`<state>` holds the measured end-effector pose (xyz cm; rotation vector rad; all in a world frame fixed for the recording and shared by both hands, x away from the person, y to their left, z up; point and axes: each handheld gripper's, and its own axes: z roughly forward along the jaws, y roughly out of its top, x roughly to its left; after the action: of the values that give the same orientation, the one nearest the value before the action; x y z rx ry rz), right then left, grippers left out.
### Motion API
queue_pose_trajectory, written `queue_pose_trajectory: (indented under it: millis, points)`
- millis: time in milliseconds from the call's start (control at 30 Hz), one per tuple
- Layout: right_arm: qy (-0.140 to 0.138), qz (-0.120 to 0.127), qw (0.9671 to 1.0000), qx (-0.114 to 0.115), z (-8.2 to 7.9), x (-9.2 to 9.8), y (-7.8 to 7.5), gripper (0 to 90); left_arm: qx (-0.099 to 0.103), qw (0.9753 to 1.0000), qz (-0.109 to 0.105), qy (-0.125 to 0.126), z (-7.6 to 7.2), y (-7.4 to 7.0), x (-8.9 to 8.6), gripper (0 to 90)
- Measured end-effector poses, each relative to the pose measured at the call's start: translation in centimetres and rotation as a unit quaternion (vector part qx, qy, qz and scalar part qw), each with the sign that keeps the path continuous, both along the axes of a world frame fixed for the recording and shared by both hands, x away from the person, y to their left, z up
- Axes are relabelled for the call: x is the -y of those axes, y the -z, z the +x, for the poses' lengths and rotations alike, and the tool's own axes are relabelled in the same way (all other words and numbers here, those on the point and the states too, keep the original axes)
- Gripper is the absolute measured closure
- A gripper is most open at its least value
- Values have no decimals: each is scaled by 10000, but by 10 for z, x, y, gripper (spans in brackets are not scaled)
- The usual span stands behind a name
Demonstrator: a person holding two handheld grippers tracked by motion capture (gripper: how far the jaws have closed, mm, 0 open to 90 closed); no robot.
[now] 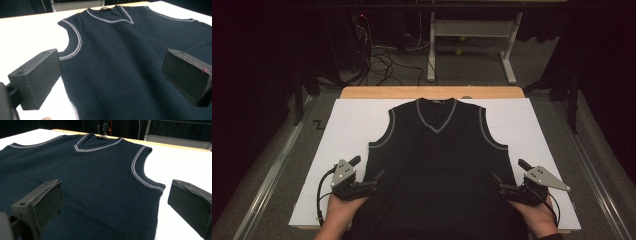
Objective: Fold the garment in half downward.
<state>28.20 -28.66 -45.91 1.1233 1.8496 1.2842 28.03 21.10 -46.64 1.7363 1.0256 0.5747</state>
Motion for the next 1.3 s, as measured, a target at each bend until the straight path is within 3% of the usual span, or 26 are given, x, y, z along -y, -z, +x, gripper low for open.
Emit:
queue_pose_trajectory:
  millis: [200,267,367,467,667,800,900,1100,1300]
  points:
    - [-18,-41,10000,33,2,-2,-1,0,32,10000,-14,12,1,2,-1,8]
    - [-42,11,10000,67,2,-3,-2,0,-73,9999,-66,-41,3,3,-2,8]
    - [-24,35,10000,84,3,-5,-3,0,-51,9999,-51,-97,4,3,-3,8]
    - [-57,-6,10000,78,7,-9,-4,0,-114,9996,-225,-126,7,3,-6,8]
    - [-24,3,10000,45,12,-10,-4,0,-109,9997,-234,-54,10,4,-5,8]
    - [37,-19,10000,13,24,-12,-5,0,-382,9983,-429,-27,21,3,-6,8]
    - [53,-70,10000,3,29,-12,-4,0,-393,9984,-411,-62,27,4,-5,8]
    - [182,-96,9998,-82,44,-11,-1,0,-355,9992,-163,-103,35,1,-4,8]
    - [365,-244,9989,-184,61,-12,0,1,-498,9985,-74,-208,43,1,-3,8]
